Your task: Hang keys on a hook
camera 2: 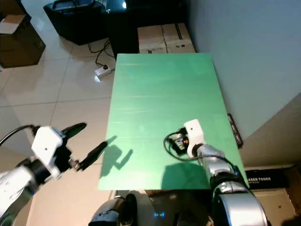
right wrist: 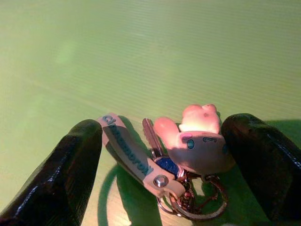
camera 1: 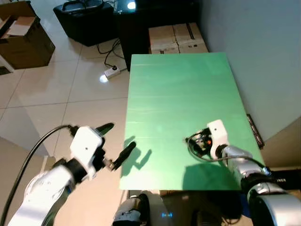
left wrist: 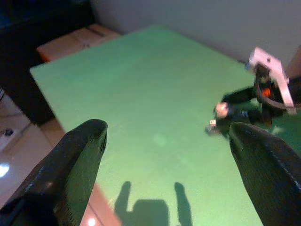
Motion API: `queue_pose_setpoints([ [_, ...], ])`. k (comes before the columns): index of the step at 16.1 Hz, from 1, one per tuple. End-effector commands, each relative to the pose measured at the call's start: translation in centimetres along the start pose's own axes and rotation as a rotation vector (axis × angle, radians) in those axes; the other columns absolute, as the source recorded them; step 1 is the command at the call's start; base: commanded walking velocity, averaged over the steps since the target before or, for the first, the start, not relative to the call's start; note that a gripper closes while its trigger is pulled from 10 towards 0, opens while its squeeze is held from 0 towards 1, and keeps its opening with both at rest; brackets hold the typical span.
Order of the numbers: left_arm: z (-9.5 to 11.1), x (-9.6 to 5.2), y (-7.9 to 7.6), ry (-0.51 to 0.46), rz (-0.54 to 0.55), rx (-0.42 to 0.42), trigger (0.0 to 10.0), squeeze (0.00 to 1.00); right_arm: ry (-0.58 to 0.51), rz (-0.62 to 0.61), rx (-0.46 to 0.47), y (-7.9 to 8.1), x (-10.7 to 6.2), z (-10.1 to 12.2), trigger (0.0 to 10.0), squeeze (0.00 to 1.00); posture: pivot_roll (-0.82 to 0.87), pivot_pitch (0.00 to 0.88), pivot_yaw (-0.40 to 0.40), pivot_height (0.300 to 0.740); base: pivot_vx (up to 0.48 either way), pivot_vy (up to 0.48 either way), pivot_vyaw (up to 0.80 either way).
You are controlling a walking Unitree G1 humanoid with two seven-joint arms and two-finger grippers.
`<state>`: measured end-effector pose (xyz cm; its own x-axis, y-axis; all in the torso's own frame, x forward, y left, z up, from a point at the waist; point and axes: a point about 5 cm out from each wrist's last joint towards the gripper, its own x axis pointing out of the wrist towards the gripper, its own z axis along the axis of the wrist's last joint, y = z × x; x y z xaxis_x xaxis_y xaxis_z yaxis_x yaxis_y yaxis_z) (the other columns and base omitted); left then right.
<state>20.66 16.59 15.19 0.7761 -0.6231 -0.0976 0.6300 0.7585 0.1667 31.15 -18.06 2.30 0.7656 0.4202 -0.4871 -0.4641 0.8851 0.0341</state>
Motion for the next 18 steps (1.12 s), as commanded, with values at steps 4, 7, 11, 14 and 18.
queue_pose_setpoints([
  [4, -0.3, 1.5, -0.1, -0.025, -0.007, -0.005, 10.0, 0.0, 0.052, 0.148, -0.035, 2.6, -0.1, -2.9, 10.0, 0.0, 0.14, 0.137, 0.096, 0.74, 0.0, 0.0, 0.0],
  [7, -0.3, 2.3, -0.4, -0.046, -0.018, -0.013, 10.0, 0.0, 0.017, 0.082, -0.074, 1.9, -0.5, -2.7, 10.0, 0.0, 0.13, 0.126, 0.099, 0.74, 0.0, 0.0, 0.0],
  [11, -0.4, 2.4, -0.3, -0.05, -0.018, -0.008, 10.0, 0.0, -0.121, 0.013, -0.078, 1.0, -0.9, -1.2, 10.0, 0.0, 0.13, 0.134, 0.1, 0.74, 0.0, 0.0, 0.0],
  [14, -0.6, 2.1, -0.3, -0.042, -0.01, -0.004, 10.0, 0.0, -0.224, 0.064, -0.146, 1.9, -0.9, 0.2, 10.0, 0.0, 0.13, 0.137, 0.099, 0.74, 0.0, 0.0, 0.0],
  [18, -0.6, 2.1, -0.2, -0.041, -0.005, 0.004, 10.0, 0.0, -0.107, 0.33, -0.256, 4.9, -0.9, -1.7, 10.0, 0.0, 0.14, 0.143, 0.098, 0.74, 0.0, 0.0, 0.0],
])
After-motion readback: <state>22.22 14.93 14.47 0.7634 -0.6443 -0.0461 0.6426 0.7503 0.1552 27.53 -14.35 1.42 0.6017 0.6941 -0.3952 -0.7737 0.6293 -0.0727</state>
